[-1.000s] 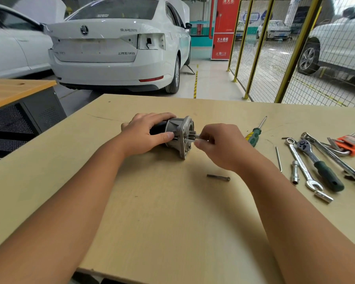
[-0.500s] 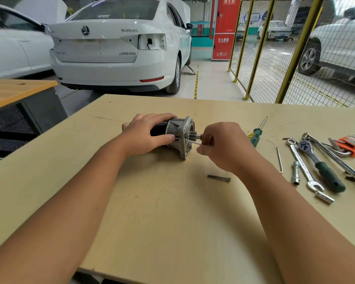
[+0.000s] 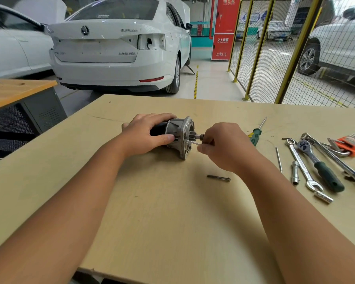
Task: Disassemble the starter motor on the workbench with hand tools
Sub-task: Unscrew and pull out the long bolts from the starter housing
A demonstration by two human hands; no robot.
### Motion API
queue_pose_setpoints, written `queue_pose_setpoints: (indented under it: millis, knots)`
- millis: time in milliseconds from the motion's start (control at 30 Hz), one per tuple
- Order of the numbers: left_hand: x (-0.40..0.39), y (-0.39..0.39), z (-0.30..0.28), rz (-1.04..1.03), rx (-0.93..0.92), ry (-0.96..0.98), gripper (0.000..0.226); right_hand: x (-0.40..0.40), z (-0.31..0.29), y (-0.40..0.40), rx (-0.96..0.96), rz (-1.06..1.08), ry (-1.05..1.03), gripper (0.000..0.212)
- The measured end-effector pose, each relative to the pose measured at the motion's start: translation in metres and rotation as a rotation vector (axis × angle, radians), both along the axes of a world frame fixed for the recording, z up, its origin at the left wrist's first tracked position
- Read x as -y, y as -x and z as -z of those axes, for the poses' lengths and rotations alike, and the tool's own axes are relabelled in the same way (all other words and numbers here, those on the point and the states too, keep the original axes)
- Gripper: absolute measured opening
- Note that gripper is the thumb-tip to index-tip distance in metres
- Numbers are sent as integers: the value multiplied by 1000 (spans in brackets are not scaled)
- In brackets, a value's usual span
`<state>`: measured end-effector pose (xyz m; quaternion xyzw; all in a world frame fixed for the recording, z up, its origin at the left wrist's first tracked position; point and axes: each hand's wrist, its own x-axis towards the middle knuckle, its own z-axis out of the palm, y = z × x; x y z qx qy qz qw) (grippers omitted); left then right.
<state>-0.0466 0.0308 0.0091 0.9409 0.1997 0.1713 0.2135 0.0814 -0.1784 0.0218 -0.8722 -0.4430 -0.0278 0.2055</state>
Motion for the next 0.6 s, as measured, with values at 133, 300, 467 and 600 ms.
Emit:
queue_pose_setpoints:
  millis: [133, 300, 467, 600]
  knots:
    - [0, 0, -1, 0, -2, -6, 59, 1, 1, -1, -20, 8, -56, 20]
    - [0, -1, 0, -7, -8, -18, 58, 2, 0, 0, -91, -66, -156, 18]
    - [0, -1, 0, -8, -10, -8, 55, 3, -3, -2, -118, -58, -45, 39]
    - [0, 0, -1, -8, -16, -10, 58, 1, -2, -1, -56, -61, -11, 25]
